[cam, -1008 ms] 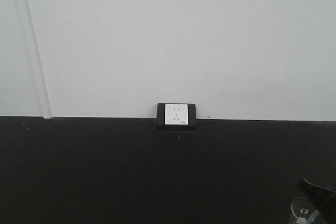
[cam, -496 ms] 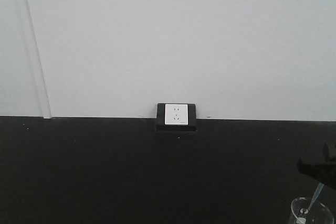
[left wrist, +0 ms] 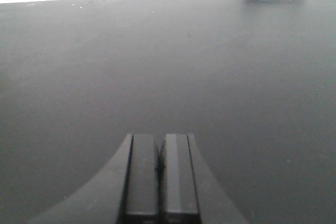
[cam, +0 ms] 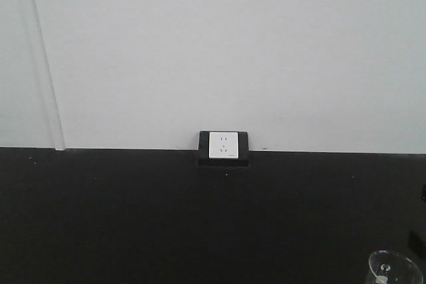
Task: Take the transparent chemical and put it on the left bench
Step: 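Lift the pipette up out of the beaker with the right gripper, then drive the base away from the beaker bench holding the pipette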
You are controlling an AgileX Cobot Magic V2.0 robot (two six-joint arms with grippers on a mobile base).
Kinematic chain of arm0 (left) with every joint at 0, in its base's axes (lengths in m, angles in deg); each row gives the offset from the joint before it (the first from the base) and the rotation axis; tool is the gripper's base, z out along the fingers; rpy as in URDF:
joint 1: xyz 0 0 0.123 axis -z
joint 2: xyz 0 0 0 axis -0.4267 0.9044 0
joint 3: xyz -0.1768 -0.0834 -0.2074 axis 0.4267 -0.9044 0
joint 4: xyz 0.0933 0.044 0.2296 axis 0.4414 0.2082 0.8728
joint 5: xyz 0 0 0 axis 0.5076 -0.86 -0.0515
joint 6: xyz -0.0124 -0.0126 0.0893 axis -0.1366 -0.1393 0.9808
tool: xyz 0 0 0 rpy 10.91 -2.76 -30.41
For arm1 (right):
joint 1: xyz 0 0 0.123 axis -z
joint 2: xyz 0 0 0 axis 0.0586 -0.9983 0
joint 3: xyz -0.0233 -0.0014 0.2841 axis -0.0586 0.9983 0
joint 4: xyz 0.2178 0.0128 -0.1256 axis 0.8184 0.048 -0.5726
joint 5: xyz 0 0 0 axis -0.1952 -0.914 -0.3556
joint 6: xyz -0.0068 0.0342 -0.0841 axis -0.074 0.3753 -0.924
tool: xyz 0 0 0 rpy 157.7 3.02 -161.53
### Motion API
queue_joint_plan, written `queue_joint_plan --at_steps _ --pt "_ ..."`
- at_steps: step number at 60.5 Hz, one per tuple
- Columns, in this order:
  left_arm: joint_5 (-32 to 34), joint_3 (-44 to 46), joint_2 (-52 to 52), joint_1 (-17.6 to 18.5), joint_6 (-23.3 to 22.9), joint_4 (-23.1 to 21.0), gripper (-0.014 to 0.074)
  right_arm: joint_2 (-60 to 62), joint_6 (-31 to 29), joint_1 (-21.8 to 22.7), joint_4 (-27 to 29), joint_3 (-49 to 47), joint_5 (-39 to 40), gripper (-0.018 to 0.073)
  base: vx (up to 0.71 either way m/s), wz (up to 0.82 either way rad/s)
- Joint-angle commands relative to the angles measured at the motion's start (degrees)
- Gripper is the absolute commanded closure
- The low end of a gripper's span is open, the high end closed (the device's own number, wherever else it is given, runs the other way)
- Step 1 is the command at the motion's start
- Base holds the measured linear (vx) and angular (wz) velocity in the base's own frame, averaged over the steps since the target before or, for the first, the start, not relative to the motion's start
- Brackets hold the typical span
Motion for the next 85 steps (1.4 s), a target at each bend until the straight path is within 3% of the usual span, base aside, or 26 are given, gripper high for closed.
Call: queue_joint_plan --at_steps 1,19,85 --pt "4.5 -0.9 -1.1 0.1 -0.4 0.0 0.06 5.1 0.0 0.1 -0.9 -1.6 -2.6 0.0562 0.0 0.0" --pt "4.5 -0.9 -1.1 0.1 -0.4 0.0 0.06 12.9 -0.1 0.2 -1.1 -1.6 -8.1 0.0562 0.0 0.0" --pt "4.5 -0.9 -1.1 0.1 -0.4 0.0 0.06 13.2 -0.1 0.2 -1.1 -1.6 -8.1 0.0562 -0.04 -0.05"
